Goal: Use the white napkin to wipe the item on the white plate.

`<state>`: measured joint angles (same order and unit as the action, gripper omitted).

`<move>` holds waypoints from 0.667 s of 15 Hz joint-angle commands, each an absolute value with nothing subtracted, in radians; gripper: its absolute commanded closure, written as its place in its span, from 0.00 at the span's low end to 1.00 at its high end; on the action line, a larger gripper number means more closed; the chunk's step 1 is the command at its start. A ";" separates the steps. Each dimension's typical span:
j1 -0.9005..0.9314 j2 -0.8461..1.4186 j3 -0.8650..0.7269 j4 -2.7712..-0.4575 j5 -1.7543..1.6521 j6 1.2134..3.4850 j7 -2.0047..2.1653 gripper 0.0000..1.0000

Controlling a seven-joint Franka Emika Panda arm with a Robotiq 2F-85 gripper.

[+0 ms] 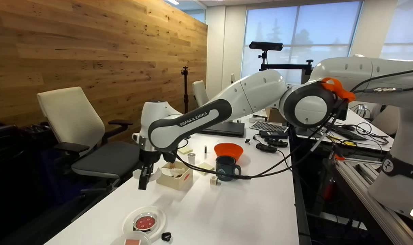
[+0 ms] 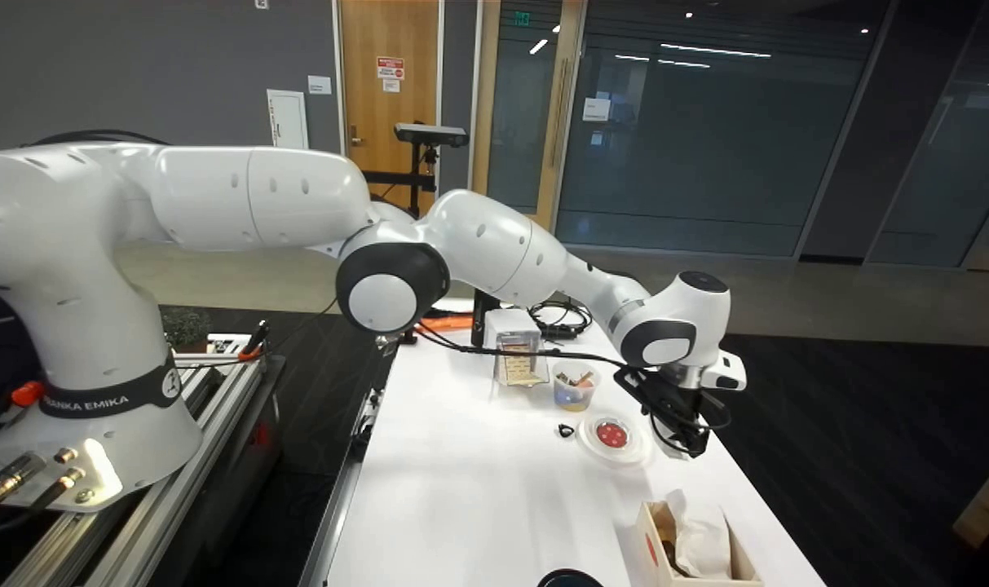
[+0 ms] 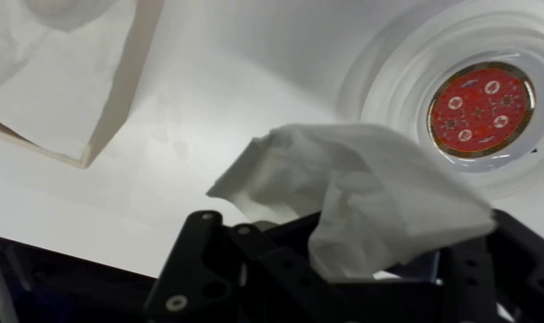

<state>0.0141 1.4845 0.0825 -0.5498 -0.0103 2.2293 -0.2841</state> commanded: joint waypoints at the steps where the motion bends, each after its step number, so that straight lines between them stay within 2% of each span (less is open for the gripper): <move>1: 0.007 1.486 0.074 -0.569 0.009 2.224 -0.235 1.00; 10: -0.016 1.494 0.055 -0.686 -0.002 2.338 -0.248 1.00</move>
<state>-0.0052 1.4942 0.0600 -0.6391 -0.0103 2.2977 -0.2577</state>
